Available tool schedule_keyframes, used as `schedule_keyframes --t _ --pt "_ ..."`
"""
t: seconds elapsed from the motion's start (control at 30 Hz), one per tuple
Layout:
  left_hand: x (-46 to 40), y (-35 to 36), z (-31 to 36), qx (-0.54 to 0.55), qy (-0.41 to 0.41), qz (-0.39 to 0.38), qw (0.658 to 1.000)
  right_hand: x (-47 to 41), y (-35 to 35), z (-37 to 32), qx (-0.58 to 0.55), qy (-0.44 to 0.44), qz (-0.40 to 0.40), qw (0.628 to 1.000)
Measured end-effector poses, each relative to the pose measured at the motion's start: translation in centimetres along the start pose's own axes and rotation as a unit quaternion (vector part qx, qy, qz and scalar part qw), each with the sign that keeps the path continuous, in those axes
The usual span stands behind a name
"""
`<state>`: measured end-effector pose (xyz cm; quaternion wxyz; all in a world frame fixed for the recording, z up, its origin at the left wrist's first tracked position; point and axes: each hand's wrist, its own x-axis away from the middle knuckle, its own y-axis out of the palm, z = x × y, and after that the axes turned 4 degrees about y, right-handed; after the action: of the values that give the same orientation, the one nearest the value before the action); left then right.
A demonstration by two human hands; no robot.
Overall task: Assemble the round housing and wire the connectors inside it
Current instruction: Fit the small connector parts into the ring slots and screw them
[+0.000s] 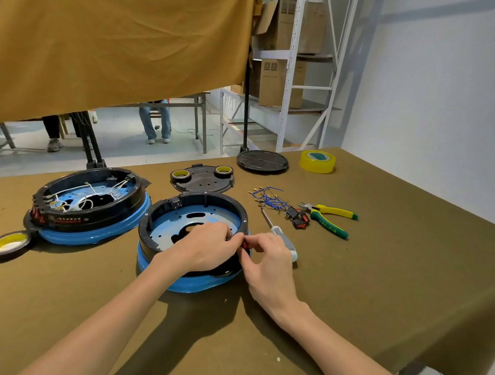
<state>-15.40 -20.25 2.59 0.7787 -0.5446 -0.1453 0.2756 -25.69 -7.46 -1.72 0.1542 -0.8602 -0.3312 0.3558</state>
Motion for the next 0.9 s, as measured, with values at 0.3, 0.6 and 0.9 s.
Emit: schedule_keyframes --t 0.3,0.6,0.9 --pt "-0.2 0.1 0.0 0.001 0.036 0.007 0.999 -0.2 0.0 0.5 0.004 0.012 -0.014 1.0" --pt "-0.5 0.0 -0.1 0.0 0.011 0.009 1.0 -0.3 0.8 0.0 -0.033 0.045 0.016 0.998" --pt "0.0 -0.2 0.4 0.005 0.01 0.011 1.0 -1.7 -0.9 1.1 -0.08 0.055 -0.05 0.994"
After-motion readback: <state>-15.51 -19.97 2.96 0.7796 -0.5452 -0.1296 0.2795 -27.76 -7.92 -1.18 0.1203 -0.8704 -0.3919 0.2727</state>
